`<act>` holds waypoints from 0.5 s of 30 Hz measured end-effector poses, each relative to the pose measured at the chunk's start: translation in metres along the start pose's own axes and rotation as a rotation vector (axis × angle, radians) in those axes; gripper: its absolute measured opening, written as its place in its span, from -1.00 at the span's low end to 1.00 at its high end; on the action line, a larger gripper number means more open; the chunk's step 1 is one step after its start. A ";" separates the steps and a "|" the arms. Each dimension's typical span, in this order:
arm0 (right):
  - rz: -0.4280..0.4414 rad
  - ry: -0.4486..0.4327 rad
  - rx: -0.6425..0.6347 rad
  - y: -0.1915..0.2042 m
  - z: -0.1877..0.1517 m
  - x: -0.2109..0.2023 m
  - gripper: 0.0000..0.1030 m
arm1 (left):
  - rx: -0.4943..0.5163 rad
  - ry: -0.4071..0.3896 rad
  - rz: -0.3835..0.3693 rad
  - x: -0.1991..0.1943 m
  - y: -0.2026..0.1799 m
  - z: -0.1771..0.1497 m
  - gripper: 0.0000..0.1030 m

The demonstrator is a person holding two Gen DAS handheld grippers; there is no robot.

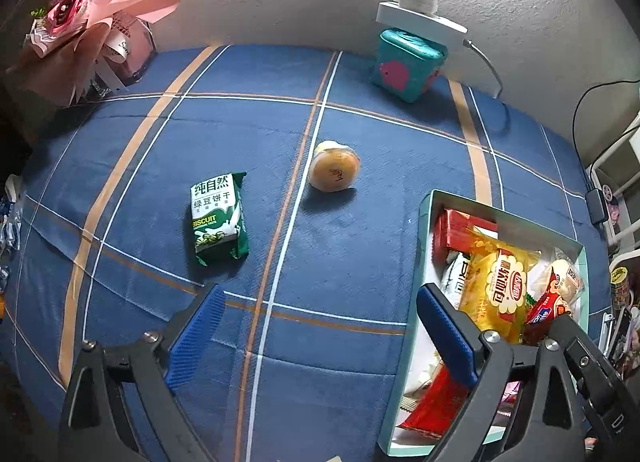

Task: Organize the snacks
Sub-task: 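Withdraw both tools from the tray toward the remaining snacks, then move left tool to the green-white biscuit pack while right tool moves to the round cake cup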

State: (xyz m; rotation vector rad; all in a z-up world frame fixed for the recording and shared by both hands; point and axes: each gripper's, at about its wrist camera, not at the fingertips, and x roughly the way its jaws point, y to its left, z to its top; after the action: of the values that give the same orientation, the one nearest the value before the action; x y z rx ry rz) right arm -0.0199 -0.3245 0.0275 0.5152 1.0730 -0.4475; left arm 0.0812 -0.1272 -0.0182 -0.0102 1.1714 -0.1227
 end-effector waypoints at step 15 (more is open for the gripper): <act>0.055 -0.047 -0.137 0.051 -0.008 -0.011 1.00 | -0.119 -0.047 0.115 -0.010 0.078 0.021 0.88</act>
State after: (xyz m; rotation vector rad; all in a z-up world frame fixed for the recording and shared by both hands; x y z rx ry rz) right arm 0.0000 -0.2779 0.0434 0.4103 1.0341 -0.3331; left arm 0.1034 -0.0501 -0.0061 -0.0501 1.1285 0.0491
